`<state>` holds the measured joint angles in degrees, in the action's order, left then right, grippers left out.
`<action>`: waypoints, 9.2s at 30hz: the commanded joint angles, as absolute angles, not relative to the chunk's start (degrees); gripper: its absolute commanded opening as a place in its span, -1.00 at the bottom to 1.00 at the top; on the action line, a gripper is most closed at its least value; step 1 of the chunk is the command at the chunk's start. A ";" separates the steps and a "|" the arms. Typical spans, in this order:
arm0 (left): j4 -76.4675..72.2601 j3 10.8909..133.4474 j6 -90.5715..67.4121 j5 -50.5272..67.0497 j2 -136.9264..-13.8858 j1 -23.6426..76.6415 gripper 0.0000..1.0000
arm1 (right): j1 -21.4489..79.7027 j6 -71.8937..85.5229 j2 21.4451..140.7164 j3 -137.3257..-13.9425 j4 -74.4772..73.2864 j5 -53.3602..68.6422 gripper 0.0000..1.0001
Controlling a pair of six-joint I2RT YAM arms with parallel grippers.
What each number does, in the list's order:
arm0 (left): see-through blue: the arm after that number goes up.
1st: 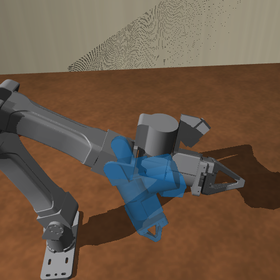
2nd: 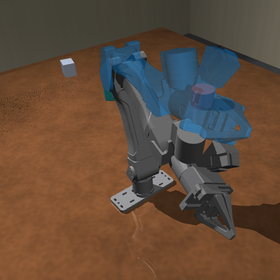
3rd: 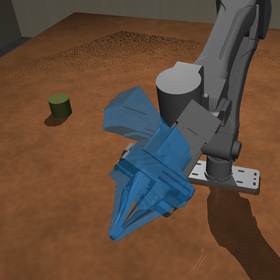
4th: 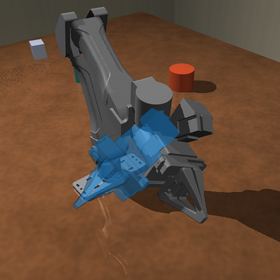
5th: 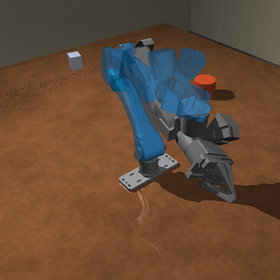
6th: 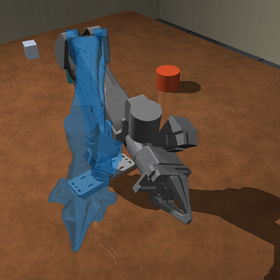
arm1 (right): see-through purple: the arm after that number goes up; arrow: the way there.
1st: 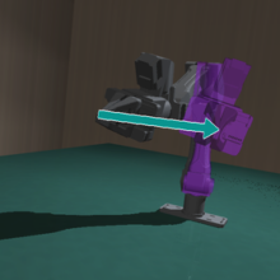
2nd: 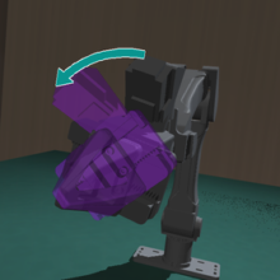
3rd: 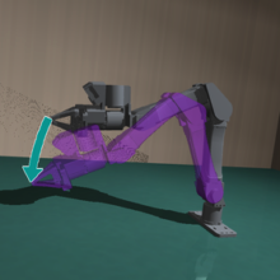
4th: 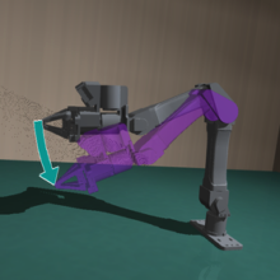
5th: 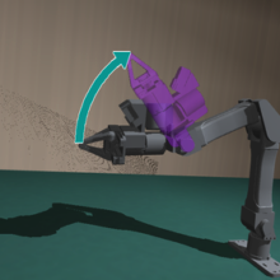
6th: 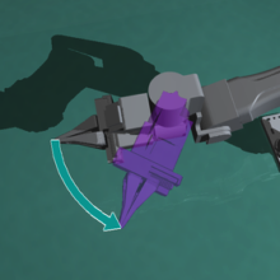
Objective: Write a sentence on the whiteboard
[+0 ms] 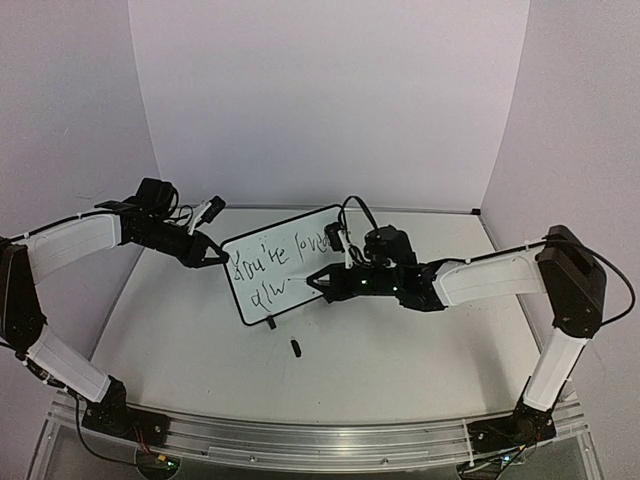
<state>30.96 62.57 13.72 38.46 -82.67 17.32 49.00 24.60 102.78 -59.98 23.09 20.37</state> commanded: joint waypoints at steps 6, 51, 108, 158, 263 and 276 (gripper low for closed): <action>32.39 63.68 15.14 34.11 -84.00 17.59 -1.00 | 46.50 27.40 106.97 -60.63 30.30 24.84 -1.00; 32.39 63.76 15.14 34.15 -84.50 17.58 -1.00 | 44.67 27.50 114.96 -64.36 27.62 26.79 -1.00; 32.35 63.72 15.15 34.16 -84.31 17.67 -1.00 | 44.56 27.55 111.62 -62.84 26.97 23.23 -1.00; 32.36 63.79 15.14 34.35 -84.02 17.67 -1.00 | 44.48 28.74 109.57 -60.28 27.79 19.28 -1.00; 32.37 63.78 15.21 34.19 -83.85 17.81 -1.00 | 39.47 34.79 110.41 -60.13 35.68 26.96 -1.00; 32.37 63.75 15.22 34.11 -84.13 17.83 -1.00 | 39.49 35.32 111.21 -58.15 35.79 26.69 -1.00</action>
<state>30.97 62.67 13.65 38.44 -82.85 17.35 39.79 34.83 111.15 -58.51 33.81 28.75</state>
